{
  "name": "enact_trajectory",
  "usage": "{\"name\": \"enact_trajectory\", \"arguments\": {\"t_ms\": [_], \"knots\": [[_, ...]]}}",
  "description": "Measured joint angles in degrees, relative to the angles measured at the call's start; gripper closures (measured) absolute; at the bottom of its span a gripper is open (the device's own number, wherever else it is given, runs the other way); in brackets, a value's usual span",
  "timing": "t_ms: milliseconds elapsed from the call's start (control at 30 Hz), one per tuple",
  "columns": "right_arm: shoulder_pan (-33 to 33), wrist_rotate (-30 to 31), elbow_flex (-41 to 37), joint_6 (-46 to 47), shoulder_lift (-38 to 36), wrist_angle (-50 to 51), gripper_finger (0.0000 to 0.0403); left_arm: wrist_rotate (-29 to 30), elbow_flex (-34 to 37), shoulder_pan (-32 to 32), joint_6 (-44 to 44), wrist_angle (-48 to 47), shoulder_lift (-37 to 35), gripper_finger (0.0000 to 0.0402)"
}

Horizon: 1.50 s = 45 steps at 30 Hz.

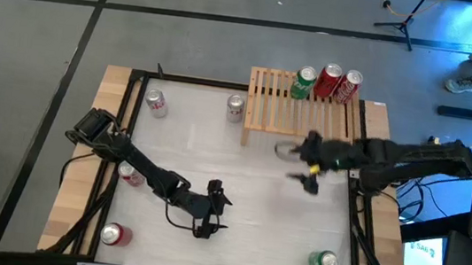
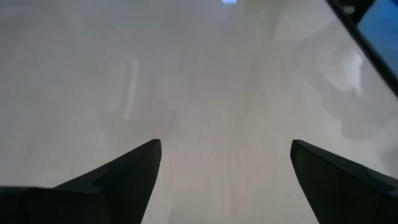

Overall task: Place canned beverage on shelf
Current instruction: Put the right silver soda can on the shelf

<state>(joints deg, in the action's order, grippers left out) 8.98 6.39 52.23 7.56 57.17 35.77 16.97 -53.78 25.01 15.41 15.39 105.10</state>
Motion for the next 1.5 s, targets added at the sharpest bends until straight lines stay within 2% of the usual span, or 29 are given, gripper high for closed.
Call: {"name": "enact_trajectory", "arguments": {"t_ms": [300, 433, 600, 800, 900, 1067, 1267, 1500], "knots": [[23.8, 1.9, -0.6, 21.1, 0.0, 0.6, 0.0052, 5.9, 0.0, 5.0, 5.1, 4.8, 0.4, 0.0054], [32.0, 5.3, 0.7, 29.6, 0.0, 1.6, 0.0052, 10.0, -2.1, 7.8, 7.4, 5.1, 1.5, 0.0054], [40.8, 10.6, 3.3, 38.8, 0.4, 5.4, 0.0052, 11.5, -9.5, 9.7, 7.6, 4.9, 6.5, 0.0054], [50.1, 13.0, 6.4, 50.2, 4.2, 10.9, 0.0052, 10.2, -20.0, 10.0, 8.5, 1.6, 14.0, 0.0054], [53.1, 13.2, 8.7, 53.6, 7.2, 12.7, 0.0052, 9.9, -24.8, 10.4, 9.6, -1.3, 16.9, 0.0054], [56.0, 17.6, 12.3, 52.0, 12.2, 12.6, 0.0052, 10.8, -30.6, 11.5, 11.6, -8.4, 18.7, 0.0054], [55.9, 26.0, 11.4, 47.6, 17.1, 12.4, 0.0052, 16.4, -36.1, 12.2, 16.2, -27.8, 14.0, 0.0054], [54.2, 37.3, 9.8, 43.9, 21.5, 12.1, 0.0052, 18.8, -39.0, 11.2, 27.0, -47.4, 8.4, 0.0054]]}}
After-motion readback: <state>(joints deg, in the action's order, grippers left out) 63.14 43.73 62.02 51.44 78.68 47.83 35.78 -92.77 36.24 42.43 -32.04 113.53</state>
